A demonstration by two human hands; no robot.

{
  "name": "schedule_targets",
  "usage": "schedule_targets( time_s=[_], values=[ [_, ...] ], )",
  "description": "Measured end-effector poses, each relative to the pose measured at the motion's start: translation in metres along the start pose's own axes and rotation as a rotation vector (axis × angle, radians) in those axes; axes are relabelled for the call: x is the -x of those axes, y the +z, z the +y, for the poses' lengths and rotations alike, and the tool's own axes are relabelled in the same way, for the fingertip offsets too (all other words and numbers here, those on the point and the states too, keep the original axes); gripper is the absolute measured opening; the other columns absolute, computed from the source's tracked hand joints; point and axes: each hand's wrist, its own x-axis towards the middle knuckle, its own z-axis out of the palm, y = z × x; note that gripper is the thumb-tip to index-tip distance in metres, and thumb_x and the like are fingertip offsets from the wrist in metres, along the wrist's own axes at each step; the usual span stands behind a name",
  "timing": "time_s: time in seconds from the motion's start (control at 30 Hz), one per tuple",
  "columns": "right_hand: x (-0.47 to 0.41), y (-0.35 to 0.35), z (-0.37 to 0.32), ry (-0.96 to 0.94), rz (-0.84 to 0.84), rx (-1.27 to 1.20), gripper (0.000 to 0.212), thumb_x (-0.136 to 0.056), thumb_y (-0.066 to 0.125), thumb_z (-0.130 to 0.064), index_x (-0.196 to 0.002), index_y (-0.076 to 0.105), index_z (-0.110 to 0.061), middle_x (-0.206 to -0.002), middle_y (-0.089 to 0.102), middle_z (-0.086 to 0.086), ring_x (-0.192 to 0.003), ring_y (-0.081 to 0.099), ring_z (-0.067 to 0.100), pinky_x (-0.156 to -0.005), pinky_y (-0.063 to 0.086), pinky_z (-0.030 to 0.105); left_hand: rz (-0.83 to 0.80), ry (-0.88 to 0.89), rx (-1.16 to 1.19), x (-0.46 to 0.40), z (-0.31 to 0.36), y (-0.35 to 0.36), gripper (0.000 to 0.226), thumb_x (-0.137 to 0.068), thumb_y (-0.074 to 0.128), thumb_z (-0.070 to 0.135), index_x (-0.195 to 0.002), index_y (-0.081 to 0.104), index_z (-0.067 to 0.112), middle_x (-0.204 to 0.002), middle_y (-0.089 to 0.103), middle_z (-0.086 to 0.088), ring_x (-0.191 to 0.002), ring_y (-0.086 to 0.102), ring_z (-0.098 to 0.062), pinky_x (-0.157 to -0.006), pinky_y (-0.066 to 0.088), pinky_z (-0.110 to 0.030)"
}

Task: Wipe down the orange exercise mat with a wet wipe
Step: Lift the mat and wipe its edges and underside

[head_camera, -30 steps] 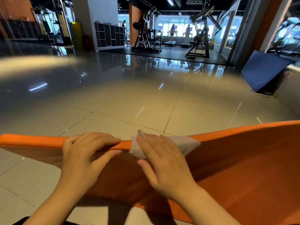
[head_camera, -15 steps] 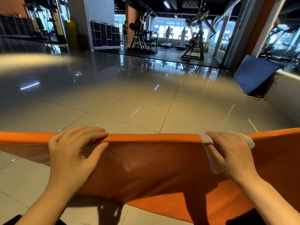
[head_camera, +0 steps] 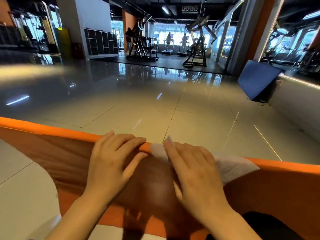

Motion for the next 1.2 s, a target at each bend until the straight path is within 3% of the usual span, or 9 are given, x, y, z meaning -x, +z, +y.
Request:
schedule_targets(
  time_s=[0.1,0.17,0.27,0.37,0.5,0.83,0.97,1.1,1.2],
  values=[
    [0.021,-0.013,0.021,-0.013,0.01,0.042,0.058,-0.078,0.069,-0.02,-0.133,0.058,-0.007,-0.12,0.065,0.009,-0.106,0.059,0.027,-0.096,0.038,0.037,-0.036,-0.043,0.05,0.005,-0.004,-0.008,0.033,-0.088,0.053,0.044,-0.104,0.074,0.023,-0.1,0.068,0.005,-0.097,0.057,-0.014,-0.088,0.033,-0.031],
    [0.04,-0.03,0.045,0.092,0.035,0.097,0.051,-0.086,0.061,-0.036,-0.128,0.063,-0.007,-0.116,0.066,0.009,-0.104,0.057,0.026,-0.095,0.038,0.038,-0.033,-0.064,0.059,0.007,-0.002,-0.009,0.033,-0.088,0.053,0.044,-0.105,0.074,0.025,-0.1,0.067,0.007,-0.098,0.055,-0.013,-0.086,0.03,-0.029],
    [0.077,-0.063,0.094,0.3,-0.019,0.219,0.062,-0.092,0.046,-0.055,-0.126,0.062,-0.007,-0.117,0.065,0.015,-0.105,0.056,0.032,-0.098,0.038,0.045,-0.012,-0.066,0.068,0.008,0.002,-0.009,0.033,-0.088,0.053,0.044,-0.105,0.074,0.024,-0.1,0.066,0.006,-0.098,0.055,-0.013,-0.087,0.027,-0.025],
    [0.101,-0.08,0.122,0.454,-0.086,0.263,0.075,-0.09,0.036,-0.066,-0.128,0.058,-0.004,-0.123,0.062,0.019,-0.115,0.051,0.035,-0.11,0.028,0.053,0.009,-0.078,0.076,0.011,0.007,-0.01,0.033,-0.087,0.054,0.043,-0.104,0.074,0.024,-0.099,0.067,0.004,-0.098,0.055,-0.014,-0.085,0.028,-0.03],
    [0.083,-0.064,0.1,0.599,-0.057,0.146,0.076,-0.077,0.048,-0.066,-0.128,0.059,-0.011,-0.129,0.06,0.011,-0.126,0.049,0.032,-0.117,0.018,0.05,0.033,-0.103,0.062,0.015,0.013,-0.007,0.033,-0.087,0.054,0.041,-0.102,0.075,0.021,-0.096,0.067,0.0,-0.096,0.054,-0.016,-0.083,0.027,-0.033],
    [-0.001,0.007,-0.035,0.191,-0.076,-0.097,0.075,-0.074,0.066,-0.052,-0.137,0.046,-0.017,-0.136,0.055,0.001,-0.131,0.047,0.022,-0.115,0.013,0.045,0.034,-0.084,0.084,0.011,0.025,0.001,0.031,-0.084,0.055,0.042,-0.097,0.075,0.022,-0.086,0.065,0.005,-0.088,0.051,-0.012,-0.075,0.022,-0.028],
    [0.022,-0.006,0.019,0.123,-0.126,-0.003,0.076,-0.072,0.075,-0.041,-0.138,0.049,-0.016,-0.138,0.055,0.002,-0.13,0.046,0.02,-0.117,0.017,0.039,0.006,-0.108,0.16,0.006,0.027,0.006,0.031,-0.082,0.056,0.048,-0.094,0.076,0.027,-0.085,0.065,0.01,-0.087,0.052,-0.009,-0.072,0.022,-0.027],
    [0.066,-0.04,0.102,0.395,-0.163,0.106,0.078,-0.073,0.084,-0.036,-0.14,0.048,-0.018,-0.141,0.052,0.005,-0.135,0.042,0.024,-0.113,0.033,0.05,-0.002,-0.089,0.167,0.002,0.033,0.01,0.033,-0.083,0.055,0.05,-0.092,0.076,0.027,-0.084,0.066,0.01,-0.085,0.052,-0.008,-0.073,0.021,-0.026],
    [0.086,-0.058,0.139,0.569,-0.227,0.179,0.084,-0.074,0.082,-0.036,-0.146,0.043,-0.019,-0.15,0.045,0.007,-0.143,0.032,0.025,-0.116,0.027,0.054,0.0,-0.064,0.161,0.001,0.039,0.01,0.033,-0.084,0.055,0.049,-0.091,0.076,0.026,-0.083,0.066,0.01,-0.086,0.052,-0.008,-0.073,0.022,-0.025]
  ],
)
